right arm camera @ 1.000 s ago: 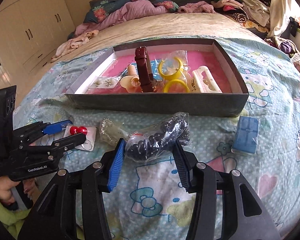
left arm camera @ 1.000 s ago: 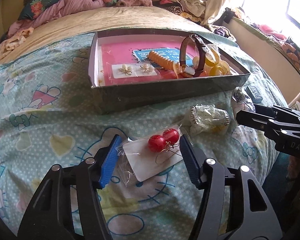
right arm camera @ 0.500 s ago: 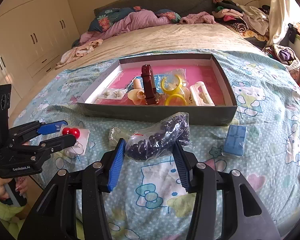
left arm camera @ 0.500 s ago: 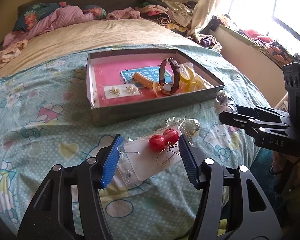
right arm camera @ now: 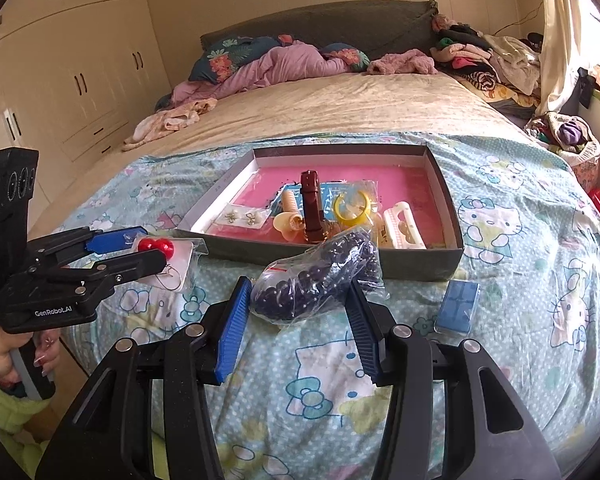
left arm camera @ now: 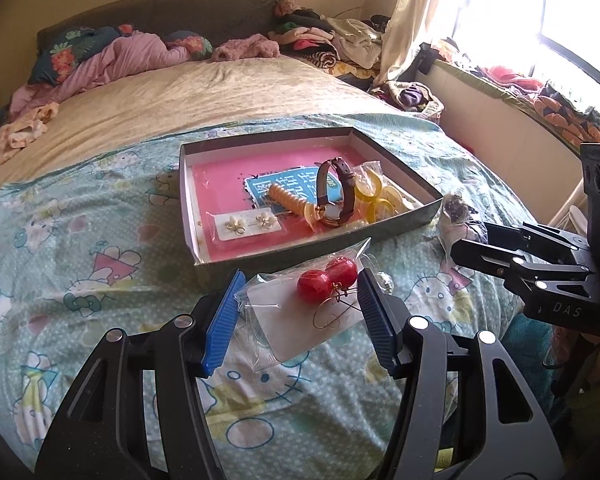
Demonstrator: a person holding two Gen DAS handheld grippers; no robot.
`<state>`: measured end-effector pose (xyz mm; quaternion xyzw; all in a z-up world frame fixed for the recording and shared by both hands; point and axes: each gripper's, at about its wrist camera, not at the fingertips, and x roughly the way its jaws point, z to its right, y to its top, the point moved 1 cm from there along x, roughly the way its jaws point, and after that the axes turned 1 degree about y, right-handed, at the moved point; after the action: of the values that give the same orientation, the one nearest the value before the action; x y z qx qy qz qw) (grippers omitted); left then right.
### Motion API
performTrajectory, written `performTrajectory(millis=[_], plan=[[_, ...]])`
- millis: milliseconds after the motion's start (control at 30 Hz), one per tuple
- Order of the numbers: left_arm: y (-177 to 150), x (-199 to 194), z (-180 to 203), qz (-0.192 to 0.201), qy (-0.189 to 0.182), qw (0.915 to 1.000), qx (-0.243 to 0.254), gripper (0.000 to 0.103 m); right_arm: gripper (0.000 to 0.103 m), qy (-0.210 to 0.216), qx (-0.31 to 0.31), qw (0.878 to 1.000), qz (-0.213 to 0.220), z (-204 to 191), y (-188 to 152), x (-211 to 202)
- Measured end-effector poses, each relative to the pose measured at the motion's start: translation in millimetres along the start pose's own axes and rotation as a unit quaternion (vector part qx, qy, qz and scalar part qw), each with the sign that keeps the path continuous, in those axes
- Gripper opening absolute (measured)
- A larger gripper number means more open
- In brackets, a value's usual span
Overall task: Organize jewelry
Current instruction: 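Carry the earring card with left tool into the box while right tool carries the bracelet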
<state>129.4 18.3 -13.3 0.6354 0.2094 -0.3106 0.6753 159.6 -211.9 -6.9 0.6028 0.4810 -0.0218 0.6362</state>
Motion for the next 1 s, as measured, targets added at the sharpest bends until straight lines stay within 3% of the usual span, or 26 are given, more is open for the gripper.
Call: performTrajectory(millis=[533,1000], plan=[[35.8,4.4,6.4,0.030,0.001,0.9994,0.015,0.050,0.046,-0.012,0.004,0.999,0.036,9.5,14.5,-23.2],[56.9,30.9,5.9,0.030,0.005,0.9994,0.013,0.050,0.046,-0.032,0.017,0.998,0.058,37.2,38.3,-31.2]])
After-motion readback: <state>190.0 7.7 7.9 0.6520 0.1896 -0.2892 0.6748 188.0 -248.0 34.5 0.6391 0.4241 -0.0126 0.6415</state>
